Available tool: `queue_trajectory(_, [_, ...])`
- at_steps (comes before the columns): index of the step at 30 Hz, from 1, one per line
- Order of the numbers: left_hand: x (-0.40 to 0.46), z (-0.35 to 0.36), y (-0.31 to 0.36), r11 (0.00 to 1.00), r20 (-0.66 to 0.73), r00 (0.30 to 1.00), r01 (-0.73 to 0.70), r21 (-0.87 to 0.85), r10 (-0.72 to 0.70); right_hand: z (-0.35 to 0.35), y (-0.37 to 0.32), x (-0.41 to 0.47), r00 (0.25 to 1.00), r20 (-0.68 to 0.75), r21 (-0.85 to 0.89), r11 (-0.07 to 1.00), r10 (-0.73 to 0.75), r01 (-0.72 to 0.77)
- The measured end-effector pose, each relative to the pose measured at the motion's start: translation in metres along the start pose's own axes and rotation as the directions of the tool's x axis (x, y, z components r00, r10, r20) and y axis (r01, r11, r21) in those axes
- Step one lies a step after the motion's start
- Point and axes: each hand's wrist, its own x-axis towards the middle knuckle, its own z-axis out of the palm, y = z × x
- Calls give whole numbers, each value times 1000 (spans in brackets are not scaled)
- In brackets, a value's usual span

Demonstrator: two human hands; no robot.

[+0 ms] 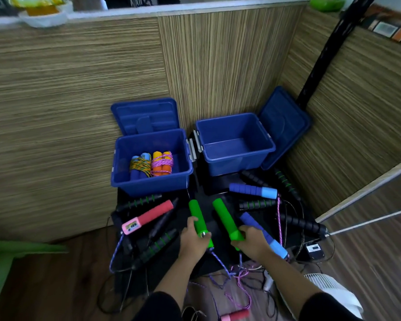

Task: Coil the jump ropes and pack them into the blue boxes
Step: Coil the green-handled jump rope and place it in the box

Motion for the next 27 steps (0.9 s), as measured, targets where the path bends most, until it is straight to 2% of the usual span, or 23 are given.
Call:
queue_trajectory(3, [11,21,-18,998,35,999,17,-62,-15,10,-8,6,1000,6,64,998,-18,18])
queue_trajectory(6, [-18,15,14,999,42,999,-32,-29,33,15,-13,9,999,3,108,993,-37,36])
queue_trajectory(9, [-22,15,21,995,39,997,-66,75,63,15,-17,11,997,12,136,988,-79,77])
queue_trajectory(12, [-17,14,16,998,62,998,-23,55,20,13,-17,10,992,53,164,981,-112,101])
queue_trajectory(19, [-14,12,12,997,55,997,-59,-46,61,8,-13,2,965,99,70,969,-242,236])
queue_trajectory(21, [-15,9,13,995,69,992,-103,15,101,10,-12,3,961,113,36,968,-253,250])
queue_trajectory(22, [-15,4,17,974,76,984,-169,151,159,10,-12,4,956,120,1,963,-267,269])
queue_trajectory(23, [-15,-2,22,903,91,968,-250,349,233,9,-12,5,947,130,-42,953,-294,302])
queue_trajectory(25, [-11,-15,28,646,177,916,-382,661,361,6,-12,7,930,183,-130,930,-319,344])
queue_trajectory(27, [-4,-24,31,444,330,847,-507,739,416,3,-8,10,929,232,-199,921,-287,334])
